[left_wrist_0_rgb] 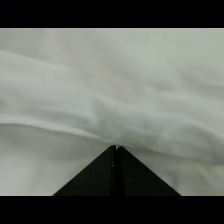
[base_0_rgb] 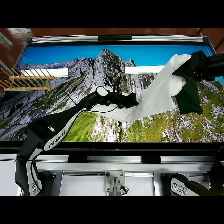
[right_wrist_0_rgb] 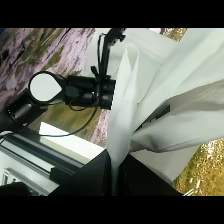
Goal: Fold the shirts.
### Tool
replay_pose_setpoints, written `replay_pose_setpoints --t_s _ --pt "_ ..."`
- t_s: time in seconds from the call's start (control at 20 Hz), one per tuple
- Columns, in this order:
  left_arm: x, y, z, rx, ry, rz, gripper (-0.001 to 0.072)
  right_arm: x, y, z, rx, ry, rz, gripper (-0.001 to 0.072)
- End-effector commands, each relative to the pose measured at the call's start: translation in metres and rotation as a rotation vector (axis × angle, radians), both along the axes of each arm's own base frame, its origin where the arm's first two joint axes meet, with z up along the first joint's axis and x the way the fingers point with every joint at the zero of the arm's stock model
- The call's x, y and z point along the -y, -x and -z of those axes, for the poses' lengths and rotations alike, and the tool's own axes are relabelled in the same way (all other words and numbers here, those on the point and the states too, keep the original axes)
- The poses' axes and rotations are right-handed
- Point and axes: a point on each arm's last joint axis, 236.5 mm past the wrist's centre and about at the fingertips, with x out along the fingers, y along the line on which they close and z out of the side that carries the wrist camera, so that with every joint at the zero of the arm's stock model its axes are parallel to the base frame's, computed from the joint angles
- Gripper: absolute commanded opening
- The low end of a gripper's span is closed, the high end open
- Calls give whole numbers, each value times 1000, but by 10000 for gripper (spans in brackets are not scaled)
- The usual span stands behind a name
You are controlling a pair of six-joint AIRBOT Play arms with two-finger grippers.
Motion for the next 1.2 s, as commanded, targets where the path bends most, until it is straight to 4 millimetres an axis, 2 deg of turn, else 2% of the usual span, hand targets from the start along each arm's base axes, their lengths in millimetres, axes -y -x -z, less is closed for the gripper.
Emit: replay_pose_setpoints --t_s 0.0,0.2,0.35,0.4,0.5,0.7,0.8,0.9,1.0,1.05,1.15 --pt "-4 -12 -22 41 20 -38 24 8 0 4 -5 37 25 47" --pt "-43 -24 -40 129 -113 -23 24 8 -5 9 -8 44 21 47" --pt "-104 -41 -57 207 -297 -34 24 -9 -13 21 -11 64 -32 46" --pt "-125 -47 -72 238 -329 -46 25 -19 -18 23 0 60 -51 46" --pt "-168 -61 -116 305 -349 -103 25 -45 -33 28 35 47 -81 46" --pt "-276 -81 -216 429 -338 -300 26 -114 -62 45 93 -2 -150 46" --pt "-331 -84 -256 479 -340 -414 26 -156 -70 63 86 -41 -199 46" --pt "-371 -78 -284 514 -348 -493 27 -196 -73 92 57 -61 -246 46" --pt "-392 -69 -301 532 -357 -527 27 -230 -73 129 7 -64 -284 46" --pt "-396 -64 -306 536 -361 -530 27 -245 -72 148 -19 -66 -304 46" --pt "-396 -55 -308 548 -379 -501 27 -263 -75 185 -67 -62 -309 47"
